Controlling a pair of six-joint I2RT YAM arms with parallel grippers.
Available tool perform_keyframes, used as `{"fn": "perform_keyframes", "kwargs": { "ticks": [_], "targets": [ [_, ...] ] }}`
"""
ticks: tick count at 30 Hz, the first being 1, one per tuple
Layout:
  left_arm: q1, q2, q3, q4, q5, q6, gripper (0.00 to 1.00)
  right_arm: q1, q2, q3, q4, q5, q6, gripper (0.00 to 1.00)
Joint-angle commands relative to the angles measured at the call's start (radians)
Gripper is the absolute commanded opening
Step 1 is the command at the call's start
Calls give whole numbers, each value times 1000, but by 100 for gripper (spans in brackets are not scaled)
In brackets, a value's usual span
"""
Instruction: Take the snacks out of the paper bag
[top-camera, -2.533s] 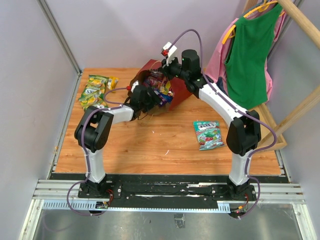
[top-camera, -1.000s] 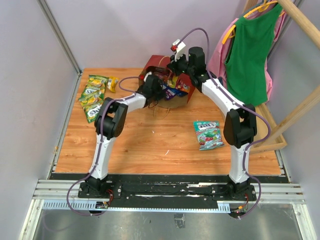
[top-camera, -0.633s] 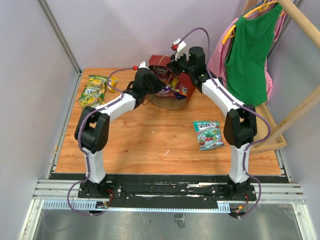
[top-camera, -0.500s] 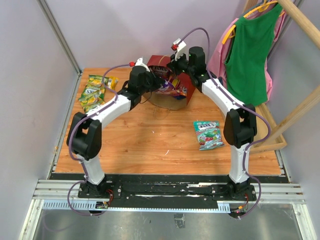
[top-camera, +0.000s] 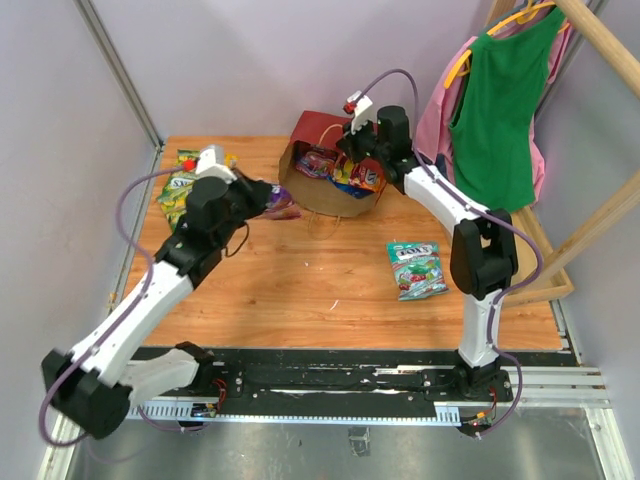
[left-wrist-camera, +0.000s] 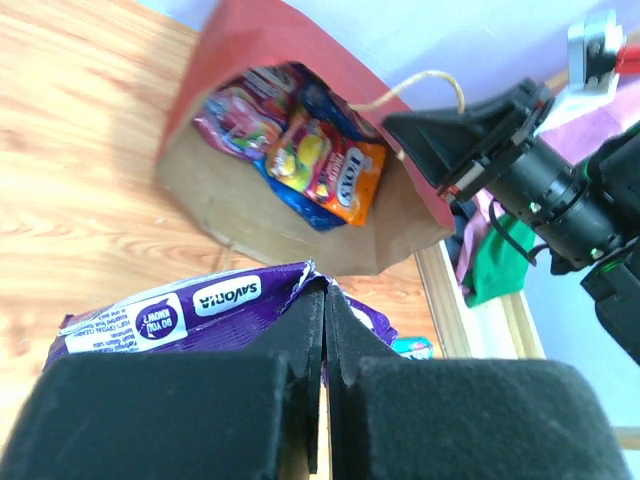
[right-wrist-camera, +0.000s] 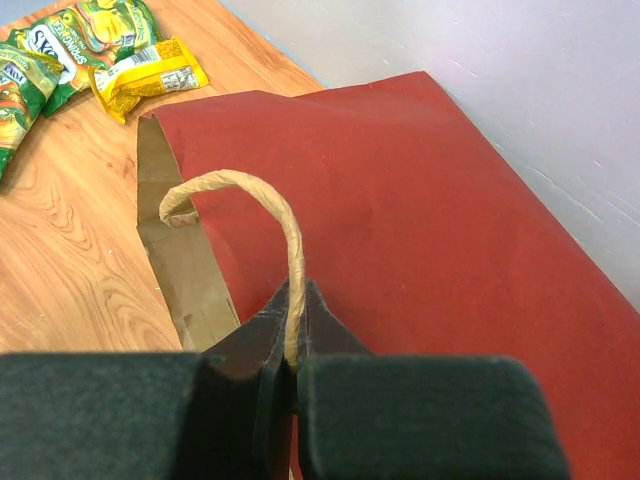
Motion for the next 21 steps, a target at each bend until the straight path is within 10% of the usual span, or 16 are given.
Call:
{"fn": "perform_keyframes", "kwargs": {
  "ticks": [1, 9, 21],
  "targets": [
    [-2, -207, 8, -304, -297, -138, 1, -8, -62, -31, 49, 32, -18, 1],
    [3, -278, 107, -886, -734, -563, 1, -9, -38, -59, 114, -1, 60, 1],
    [474, -77, -90, -670, -239, -469, 1, -9, -64, -109, 131, -5, 70, 1]
  ]
}}
